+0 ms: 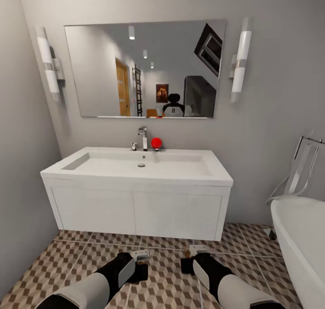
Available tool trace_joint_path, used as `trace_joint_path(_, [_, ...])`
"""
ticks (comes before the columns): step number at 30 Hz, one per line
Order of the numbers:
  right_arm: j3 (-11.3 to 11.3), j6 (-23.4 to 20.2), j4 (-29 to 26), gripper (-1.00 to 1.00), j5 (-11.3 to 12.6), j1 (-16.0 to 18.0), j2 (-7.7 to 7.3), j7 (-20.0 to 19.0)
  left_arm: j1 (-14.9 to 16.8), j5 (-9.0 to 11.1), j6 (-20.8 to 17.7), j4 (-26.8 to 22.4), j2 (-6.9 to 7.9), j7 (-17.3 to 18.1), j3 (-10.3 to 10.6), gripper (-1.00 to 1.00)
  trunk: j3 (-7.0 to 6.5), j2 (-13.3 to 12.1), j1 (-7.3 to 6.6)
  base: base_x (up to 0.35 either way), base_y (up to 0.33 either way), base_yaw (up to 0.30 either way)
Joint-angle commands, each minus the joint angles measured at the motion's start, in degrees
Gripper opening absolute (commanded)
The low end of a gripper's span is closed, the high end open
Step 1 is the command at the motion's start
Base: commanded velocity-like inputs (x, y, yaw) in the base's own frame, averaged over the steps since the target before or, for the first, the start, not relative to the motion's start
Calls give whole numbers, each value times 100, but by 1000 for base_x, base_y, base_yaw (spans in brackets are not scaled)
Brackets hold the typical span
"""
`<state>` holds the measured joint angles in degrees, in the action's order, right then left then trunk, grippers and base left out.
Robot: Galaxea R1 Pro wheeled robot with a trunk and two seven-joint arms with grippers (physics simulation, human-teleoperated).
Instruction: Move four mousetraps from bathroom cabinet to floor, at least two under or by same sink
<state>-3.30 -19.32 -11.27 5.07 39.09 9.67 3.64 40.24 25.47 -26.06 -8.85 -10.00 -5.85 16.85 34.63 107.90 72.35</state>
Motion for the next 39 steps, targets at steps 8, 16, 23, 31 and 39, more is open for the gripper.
trace_joint_path(8, [-34,-25,162,-100,64,2,0,47,2,30,57,-37,0,-48,32,-100,150,325,176,0,0,0])
trace_joint_path(16, [-38,33,278,-100,70,2,5,43,2,33,382,-36,0,-48,36,-100,294,646,351,0,0,0])
trace_joint_path(23, [-45,50,316,-100,67,-3,27,5,2,36,546,-48,0,-48,34,-100,420,927,505,0,0,0])
trace_joint_path(31, [-47,59,373,-100,72,-6,33,-3,2,36,784,-58,0,-48,42,-100,563,1248,681,0,0,0])
trace_joint_path(39, [-48,77,379,-100,73,-7,33,-3,2,37,806,-56,0,-40,46,-100,707,1569,857,0,0,0])
